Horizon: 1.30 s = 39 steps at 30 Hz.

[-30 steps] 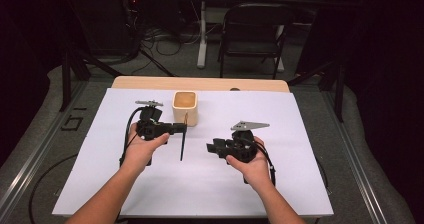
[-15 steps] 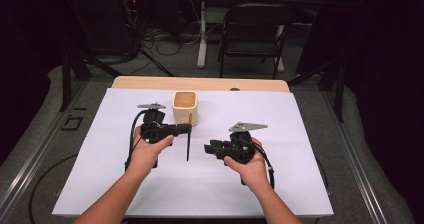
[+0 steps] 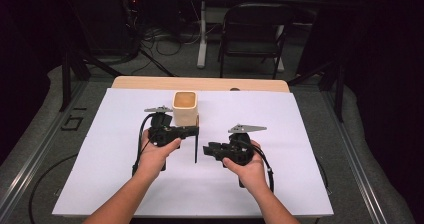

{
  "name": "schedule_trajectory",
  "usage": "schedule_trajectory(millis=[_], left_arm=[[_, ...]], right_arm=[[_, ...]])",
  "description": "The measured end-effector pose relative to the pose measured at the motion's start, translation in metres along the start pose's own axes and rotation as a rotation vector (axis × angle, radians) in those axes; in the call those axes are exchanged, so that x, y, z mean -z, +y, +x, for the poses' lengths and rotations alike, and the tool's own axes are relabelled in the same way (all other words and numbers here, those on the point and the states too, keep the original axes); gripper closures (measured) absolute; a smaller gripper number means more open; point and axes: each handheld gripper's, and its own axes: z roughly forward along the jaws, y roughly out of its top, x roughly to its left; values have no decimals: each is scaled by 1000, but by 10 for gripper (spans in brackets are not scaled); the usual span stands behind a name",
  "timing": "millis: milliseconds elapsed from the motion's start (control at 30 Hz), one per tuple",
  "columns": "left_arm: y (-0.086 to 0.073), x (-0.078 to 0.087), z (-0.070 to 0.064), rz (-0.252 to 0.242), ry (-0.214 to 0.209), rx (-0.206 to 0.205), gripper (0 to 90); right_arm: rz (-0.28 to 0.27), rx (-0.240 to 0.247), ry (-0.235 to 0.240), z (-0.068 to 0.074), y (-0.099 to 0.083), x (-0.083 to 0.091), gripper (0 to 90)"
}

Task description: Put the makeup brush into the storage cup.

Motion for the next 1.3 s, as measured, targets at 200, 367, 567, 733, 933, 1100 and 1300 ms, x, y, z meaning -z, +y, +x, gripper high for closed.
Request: schedule_trajectory(millis=[200,367,567,733,933,1100,1300], left_arm=[[-1,-3,-3,-2,-7,-2,836],[-3,-6,-5,-13,-24,0,836],[-4,-7,-6,-19,-32,-1,836],[-5,-8,-7,-37,-38,8,836],[-7,-10,-8,-44,-42,15,836],[-7,-11,-9,-50,-51,17,837],[-8,-12,-9,-50,-54,21,837]], right_arm=[[1,-16,4,0,-2,-3,673],[4,-33,17,0,-3,-4,681],[2,-58,29,0,-4,-6,693],[7,-75,35,0,-5,-7,724],[-2,-83,37,0,-5,-8,739],[-1,-89,36,0,-5,-9,769],[-6,-98,39,0,-5,-9,799]])
